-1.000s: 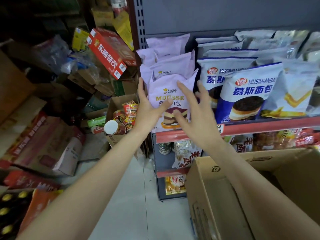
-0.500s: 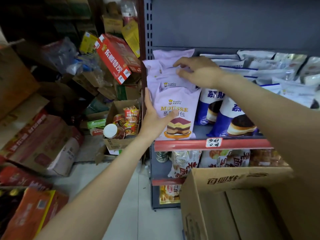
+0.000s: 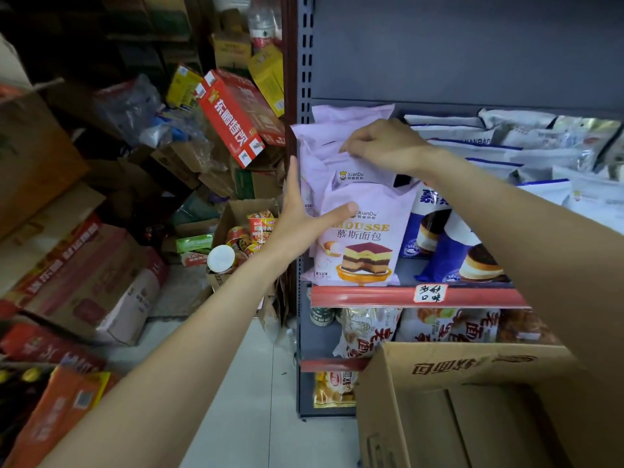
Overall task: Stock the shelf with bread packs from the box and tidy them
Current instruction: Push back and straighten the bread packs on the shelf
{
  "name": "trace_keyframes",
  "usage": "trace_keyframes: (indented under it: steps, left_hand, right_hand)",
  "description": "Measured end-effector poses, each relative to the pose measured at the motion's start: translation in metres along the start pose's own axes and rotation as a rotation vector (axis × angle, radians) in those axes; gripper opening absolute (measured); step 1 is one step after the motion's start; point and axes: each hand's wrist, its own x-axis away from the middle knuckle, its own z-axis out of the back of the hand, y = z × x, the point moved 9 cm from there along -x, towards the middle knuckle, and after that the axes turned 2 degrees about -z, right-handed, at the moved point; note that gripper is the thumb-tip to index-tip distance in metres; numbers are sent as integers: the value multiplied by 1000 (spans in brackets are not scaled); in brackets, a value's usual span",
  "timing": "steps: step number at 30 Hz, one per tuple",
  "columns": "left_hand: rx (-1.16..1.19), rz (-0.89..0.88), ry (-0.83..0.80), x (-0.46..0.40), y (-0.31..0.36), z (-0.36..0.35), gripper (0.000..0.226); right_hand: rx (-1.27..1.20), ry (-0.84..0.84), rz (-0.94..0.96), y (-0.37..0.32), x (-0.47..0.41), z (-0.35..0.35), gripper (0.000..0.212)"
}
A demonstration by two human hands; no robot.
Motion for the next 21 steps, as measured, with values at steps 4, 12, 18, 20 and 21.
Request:
trace_keyframes:
  steps: [4, 12, 18, 20, 21]
  left_hand:
    - [-10, 11, -27, -5, 2, -8, 109]
    - [113, -23, 26, -9, 13, -3, 86]
    - [115, -25, 136, -46, 23, 20, 54]
    - [67, -29, 122, -57, 20, 26, 47]
    - [51, -20, 114, -61, 18, 28, 45]
  right_hand:
    - [-17, 17, 4, -4, -5, -4, 33]
    - [-48, -24, 36, 9, -14, -10, 35]
    - [-159, 152, 109, 15, -22, 18, 25]
    - [-136, 156, 144, 17, -29, 21, 31]
    - [-109, 110, 147, 18, -34, 18, 34]
